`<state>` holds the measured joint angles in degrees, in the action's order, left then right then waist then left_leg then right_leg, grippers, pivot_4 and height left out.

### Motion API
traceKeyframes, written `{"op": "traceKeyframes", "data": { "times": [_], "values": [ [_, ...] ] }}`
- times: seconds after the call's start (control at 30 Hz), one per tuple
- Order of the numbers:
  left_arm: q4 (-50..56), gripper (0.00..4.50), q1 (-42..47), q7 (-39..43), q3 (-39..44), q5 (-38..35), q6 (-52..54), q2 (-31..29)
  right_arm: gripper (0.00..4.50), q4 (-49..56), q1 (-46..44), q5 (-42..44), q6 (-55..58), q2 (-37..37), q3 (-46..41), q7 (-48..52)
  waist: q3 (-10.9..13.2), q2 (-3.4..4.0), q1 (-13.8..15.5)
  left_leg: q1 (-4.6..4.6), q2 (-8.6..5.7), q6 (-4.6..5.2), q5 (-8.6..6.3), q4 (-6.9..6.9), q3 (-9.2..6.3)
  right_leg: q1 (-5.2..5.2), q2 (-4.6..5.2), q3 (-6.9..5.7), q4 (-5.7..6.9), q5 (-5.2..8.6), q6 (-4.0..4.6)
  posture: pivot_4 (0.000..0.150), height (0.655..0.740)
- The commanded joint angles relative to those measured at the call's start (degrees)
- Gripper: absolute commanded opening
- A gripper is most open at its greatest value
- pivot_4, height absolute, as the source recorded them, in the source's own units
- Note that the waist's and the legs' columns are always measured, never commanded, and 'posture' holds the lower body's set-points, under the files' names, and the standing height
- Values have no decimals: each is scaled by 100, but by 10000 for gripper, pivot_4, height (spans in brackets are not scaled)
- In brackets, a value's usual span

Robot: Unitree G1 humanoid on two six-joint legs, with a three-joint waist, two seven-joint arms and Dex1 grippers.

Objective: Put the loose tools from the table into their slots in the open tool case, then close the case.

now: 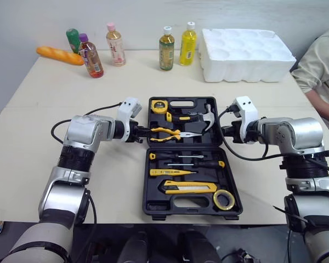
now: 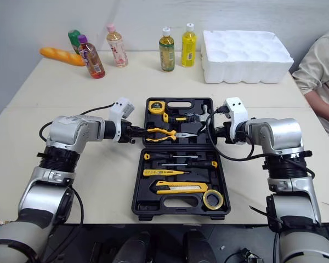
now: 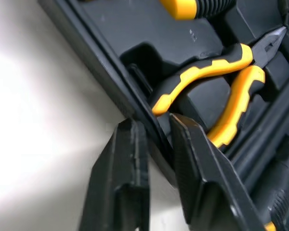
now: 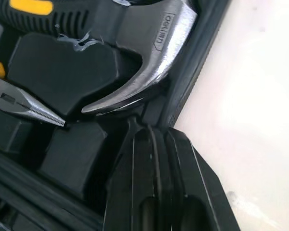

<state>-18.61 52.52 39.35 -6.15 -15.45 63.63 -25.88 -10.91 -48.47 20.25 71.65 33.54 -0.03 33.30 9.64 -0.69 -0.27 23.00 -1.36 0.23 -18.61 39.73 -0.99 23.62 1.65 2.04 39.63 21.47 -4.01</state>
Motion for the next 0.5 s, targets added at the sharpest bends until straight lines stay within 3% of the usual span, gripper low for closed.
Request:
{"op": "traceKeyframes", "data": {
  "times": [0.03,0.27,0.5],
  "values": [
    [-2,2370,-252,83,-307,29,61,96,0,192,50,50,103,-69,-60,-81,-11,0,-1,0,0,0,0,-1,0,0,0,0,0,0,0,1500,7400],
    [141,2346,-107,83,-42,-62,-403,289,0,280,-43,122,-33,-268,-407,-277,-20,0,0,0,0,1,-1,-2,1,-1,0,1,-4,0,0,1500,7400],
    [236,1771,190,-38,280,55,-1473,404,0,448,-311,8,-922,-423,-678,-492,-16,0,-3,26,-1,1,0,6,2,24,-1,1,4,0,0,1500,7400]
  ]
}}
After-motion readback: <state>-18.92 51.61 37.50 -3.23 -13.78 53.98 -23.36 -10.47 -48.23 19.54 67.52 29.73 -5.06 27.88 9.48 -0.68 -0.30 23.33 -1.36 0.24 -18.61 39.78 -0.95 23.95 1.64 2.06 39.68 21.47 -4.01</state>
